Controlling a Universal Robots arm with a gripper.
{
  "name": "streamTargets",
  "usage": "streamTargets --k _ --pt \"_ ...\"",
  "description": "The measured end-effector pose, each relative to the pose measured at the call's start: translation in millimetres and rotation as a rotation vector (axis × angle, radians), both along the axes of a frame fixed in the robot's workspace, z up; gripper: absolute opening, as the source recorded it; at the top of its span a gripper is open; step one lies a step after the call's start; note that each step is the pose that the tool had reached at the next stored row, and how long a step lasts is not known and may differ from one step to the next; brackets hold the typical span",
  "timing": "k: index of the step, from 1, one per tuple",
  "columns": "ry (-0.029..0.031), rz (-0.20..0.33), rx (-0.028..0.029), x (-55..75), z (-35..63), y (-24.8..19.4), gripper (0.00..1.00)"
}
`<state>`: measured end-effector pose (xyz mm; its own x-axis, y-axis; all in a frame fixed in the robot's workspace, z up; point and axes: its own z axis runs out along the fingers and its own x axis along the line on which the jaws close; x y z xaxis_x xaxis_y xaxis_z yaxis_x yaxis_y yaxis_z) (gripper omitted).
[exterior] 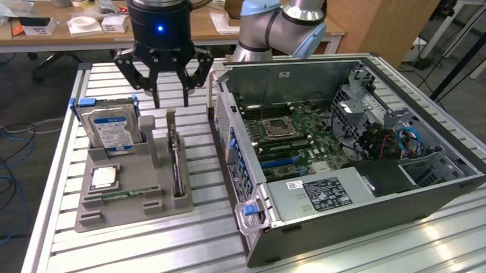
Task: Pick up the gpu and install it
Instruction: 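Pick up the gpu and move the gpu toward the slot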
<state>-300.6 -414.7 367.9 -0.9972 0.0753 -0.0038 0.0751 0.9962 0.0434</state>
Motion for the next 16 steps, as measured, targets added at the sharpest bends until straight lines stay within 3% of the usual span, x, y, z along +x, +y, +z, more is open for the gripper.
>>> streamTargets --k 16 --pt "0.0000 0.000 0.0000 0.0 -4.3 0.0 0.53"
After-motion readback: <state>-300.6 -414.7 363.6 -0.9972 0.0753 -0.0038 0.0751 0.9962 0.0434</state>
